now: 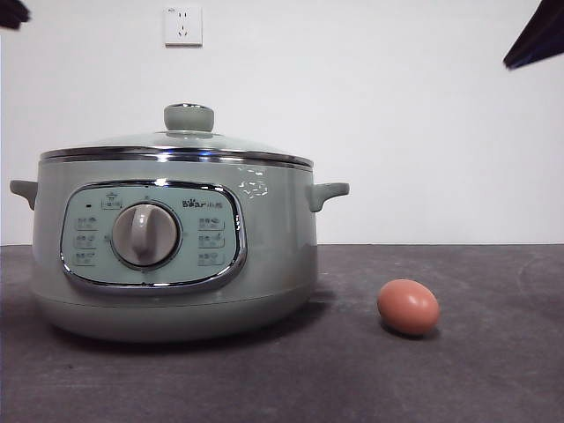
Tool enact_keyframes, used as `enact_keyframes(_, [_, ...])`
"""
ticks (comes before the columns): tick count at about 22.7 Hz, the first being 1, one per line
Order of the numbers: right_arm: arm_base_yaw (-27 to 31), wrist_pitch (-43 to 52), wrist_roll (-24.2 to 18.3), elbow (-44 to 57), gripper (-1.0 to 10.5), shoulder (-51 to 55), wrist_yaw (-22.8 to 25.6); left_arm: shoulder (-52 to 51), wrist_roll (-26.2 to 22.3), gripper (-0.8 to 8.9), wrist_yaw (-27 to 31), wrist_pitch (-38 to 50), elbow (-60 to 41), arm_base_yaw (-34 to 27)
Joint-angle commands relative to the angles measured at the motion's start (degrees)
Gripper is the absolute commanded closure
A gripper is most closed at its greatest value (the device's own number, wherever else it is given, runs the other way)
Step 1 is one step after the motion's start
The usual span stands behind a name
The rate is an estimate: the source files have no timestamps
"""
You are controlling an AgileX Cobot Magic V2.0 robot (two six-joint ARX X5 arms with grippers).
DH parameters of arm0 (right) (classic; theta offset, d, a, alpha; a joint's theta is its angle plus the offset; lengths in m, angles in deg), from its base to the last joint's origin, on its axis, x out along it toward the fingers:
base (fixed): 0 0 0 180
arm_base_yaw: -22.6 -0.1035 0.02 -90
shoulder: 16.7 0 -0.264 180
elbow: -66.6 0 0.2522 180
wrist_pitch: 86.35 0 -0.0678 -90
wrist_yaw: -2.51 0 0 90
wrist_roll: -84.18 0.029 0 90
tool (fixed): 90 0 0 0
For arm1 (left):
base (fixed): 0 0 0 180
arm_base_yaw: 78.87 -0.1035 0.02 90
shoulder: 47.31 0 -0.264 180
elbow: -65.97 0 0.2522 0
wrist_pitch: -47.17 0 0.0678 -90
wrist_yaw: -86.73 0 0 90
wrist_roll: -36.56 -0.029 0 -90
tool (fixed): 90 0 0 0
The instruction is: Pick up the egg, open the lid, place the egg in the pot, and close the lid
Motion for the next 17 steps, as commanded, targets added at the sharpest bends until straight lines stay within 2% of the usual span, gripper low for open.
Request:
enact_keyframes(1, [-0.6, -0.3, -2.3, -0.1, 7.2, -1.3, -0.2, 1.0, -1.0, 4.94, -1.0, 0.1, 0.2, 0.0])
enact_keyframes(2, [-0.9, -0.7, -2.3, -0.1, 5.7, -1.7, 0.5, 1.3, -0.9, 4.96, -0.9, 0.1, 0.2, 0.0])
enact_keyframes(3, [-1.4, -0.9, -2.3, -0.1, 5.4, -2.0, 1.1, 1.3, -0.9, 4.96, -0.9, 0.2, 0.2, 0.0])
enact_keyframes(5, [-4.3, -0.9, -2.3, -0.2, 5.4, -2.5, 5.3, 1.2, -0.8, 4.96, -1.0, 0.9, 0.3, 0.0])
enact_keyframes(11, [-21.6, -1.0, -2.3, -3.1, 5.4, -11.5, 27.6, 1.2, -0.6, 4.96, -0.9, 1.2, 0.3, 0.0])
enact_keyframes(12, [-23.6, -1.0, -2.3, -3.7, 5.4, -14.0, 29.8, 1.2, -0.6, 4.96, -0.9, 1.2, 0.3, 0.0])
enact_keyframes(14, [-26.3, -0.9, -2.3, -4.8, 5.4, -19.6, 32.4, 1.2, -0.6, 4.96, -0.9, 1.2, 0.3, 0.0])
enact_keyframes(17, [-27.5, 1.5, -2.3, -5.5, 5.4, -28.2, 32.2, 1.2, -0.6, 4.96, -0.9, 1.2, 0.3, 0.0])
